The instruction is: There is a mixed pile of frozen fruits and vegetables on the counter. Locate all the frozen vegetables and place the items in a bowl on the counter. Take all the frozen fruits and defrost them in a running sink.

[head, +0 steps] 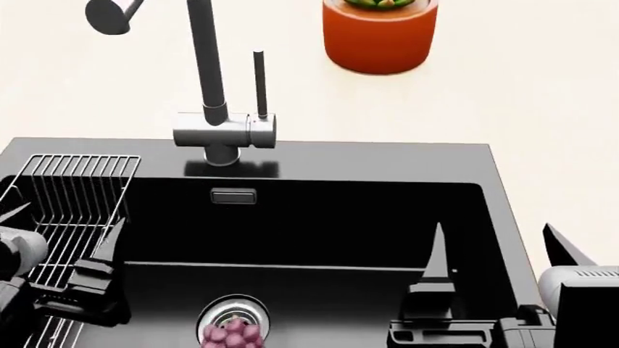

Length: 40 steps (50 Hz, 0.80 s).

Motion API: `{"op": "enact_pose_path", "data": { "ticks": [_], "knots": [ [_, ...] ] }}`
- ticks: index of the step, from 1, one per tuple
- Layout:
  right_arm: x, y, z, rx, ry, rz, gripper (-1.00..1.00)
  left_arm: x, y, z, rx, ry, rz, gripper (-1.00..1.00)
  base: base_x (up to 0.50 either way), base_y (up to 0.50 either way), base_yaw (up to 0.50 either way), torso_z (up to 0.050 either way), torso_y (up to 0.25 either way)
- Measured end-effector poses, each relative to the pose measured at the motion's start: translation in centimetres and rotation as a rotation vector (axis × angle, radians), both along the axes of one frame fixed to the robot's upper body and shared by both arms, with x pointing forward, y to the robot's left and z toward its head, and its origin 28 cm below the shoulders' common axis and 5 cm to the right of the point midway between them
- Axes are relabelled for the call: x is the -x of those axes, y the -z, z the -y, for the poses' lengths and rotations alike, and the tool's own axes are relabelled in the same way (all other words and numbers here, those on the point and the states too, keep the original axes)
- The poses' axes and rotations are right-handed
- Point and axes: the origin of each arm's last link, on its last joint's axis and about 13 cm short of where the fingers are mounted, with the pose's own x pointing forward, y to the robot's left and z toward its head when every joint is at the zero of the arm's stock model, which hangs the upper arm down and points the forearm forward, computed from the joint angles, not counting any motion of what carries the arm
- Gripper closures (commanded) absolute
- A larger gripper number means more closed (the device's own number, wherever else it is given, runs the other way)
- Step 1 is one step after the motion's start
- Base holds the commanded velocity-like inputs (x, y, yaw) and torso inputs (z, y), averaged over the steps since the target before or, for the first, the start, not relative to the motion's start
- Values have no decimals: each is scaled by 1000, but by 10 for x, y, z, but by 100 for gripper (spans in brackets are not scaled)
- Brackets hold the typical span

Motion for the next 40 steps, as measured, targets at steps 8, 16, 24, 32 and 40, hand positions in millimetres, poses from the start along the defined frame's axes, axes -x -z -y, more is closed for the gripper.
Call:
{"op": "enact_pose_path", "data": {
  "ticks": [8,16,24,32,40],
  "knots": [
    [0,-2,-2,4,1,17,-100,10,5,-13,13,-66,10,-100,-56,19,0,0,0],
    [1,-3,-2,6,3,28,-100,17,4,-19,13,-100,23,-100,-453,95,0,0,0],
    [0,-2,-3,11,5,31,-100,22,2,-23,12,-115,30,-100,-404,219,0,0,0],
    [0,-1,-4,25,5,29,-100,25,0,-25,6,-128,38,-100,-11,468,0,0,0],
    [0,0,-4,33,6,33,-100,28,-2,-27,1,-136,44,-100,0,500,0,0,0]
  ]
}}
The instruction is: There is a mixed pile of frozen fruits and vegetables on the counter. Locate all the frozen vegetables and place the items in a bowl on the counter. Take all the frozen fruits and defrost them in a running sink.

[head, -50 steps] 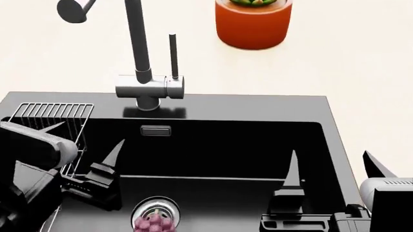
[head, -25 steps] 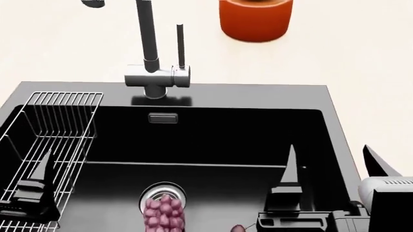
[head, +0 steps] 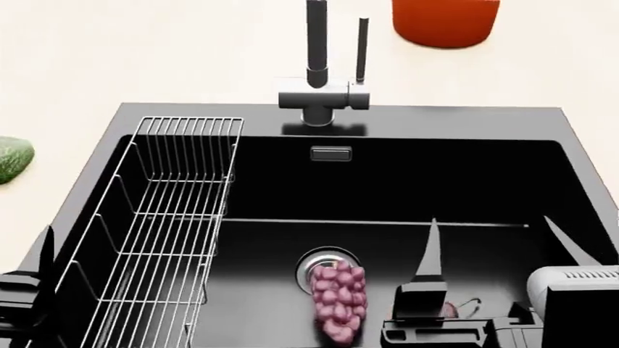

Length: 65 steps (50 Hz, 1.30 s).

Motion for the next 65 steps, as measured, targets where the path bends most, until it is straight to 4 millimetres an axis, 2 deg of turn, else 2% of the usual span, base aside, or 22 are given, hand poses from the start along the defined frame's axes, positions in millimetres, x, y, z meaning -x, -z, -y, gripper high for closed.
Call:
{"op": "enact_pose_path", "data": {
  "ticks": [65],
  "knots": [
    [-1,0,3,-1,21,11,-100,3,1,-2,21,12,-13,-100,16,500,0,0,0]
  ]
}}
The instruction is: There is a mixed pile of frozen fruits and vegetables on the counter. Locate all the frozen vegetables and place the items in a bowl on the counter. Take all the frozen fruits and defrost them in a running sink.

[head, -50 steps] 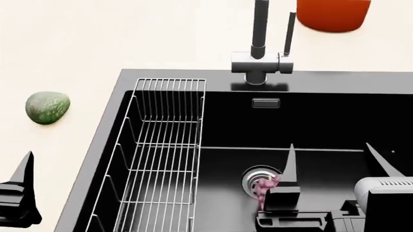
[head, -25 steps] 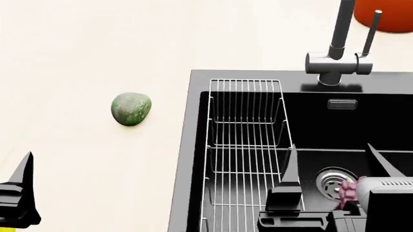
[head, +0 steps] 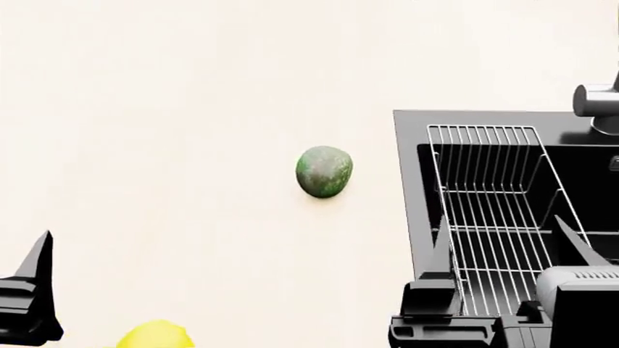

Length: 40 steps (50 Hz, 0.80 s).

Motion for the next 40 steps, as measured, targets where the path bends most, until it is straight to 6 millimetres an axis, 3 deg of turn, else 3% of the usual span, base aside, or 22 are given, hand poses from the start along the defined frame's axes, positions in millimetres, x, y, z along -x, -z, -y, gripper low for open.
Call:
{"op": "enact_pose_path", "data": {
  "ticks": [25,40],
  "knots": [
    [2,-2,2,-34,-3,2,-100,1,2,-1,21,38,-13,-100,6,29,0,0,0],
    [-22,0,-7,-5,-34,-6,-100,1,3,-3,2,50,-24,-100,0,0,0,0,0]
  ]
}}
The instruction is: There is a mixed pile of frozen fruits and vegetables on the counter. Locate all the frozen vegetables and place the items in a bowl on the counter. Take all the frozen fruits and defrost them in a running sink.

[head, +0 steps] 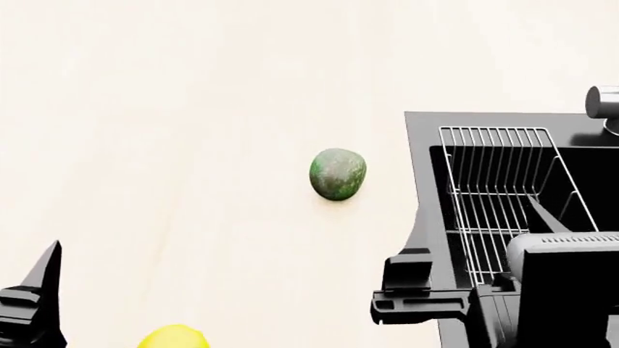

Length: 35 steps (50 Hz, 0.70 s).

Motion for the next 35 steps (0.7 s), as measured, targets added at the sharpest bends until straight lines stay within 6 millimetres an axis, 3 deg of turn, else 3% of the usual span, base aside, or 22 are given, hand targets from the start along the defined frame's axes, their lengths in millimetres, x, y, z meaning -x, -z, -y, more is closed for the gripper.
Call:
{"op": "enact_pose_path", "data": {
  "ticks": [8,25,35],
  "knots": [
    [-25,2,-9,4,-33,-47,-100,1,2,-1,5,-5,-11,-100,0,0,0,0,0],
    [-99,7,-46,40,-132,-139,-100,-9,9,0,8,-14,-28,-100,0,0,0,0,0],
    [-127,5,-64,75,-161,-183,-100,-13,13,1,12,-19,-34,-100,0,0,0,0,0]
  ]
}}
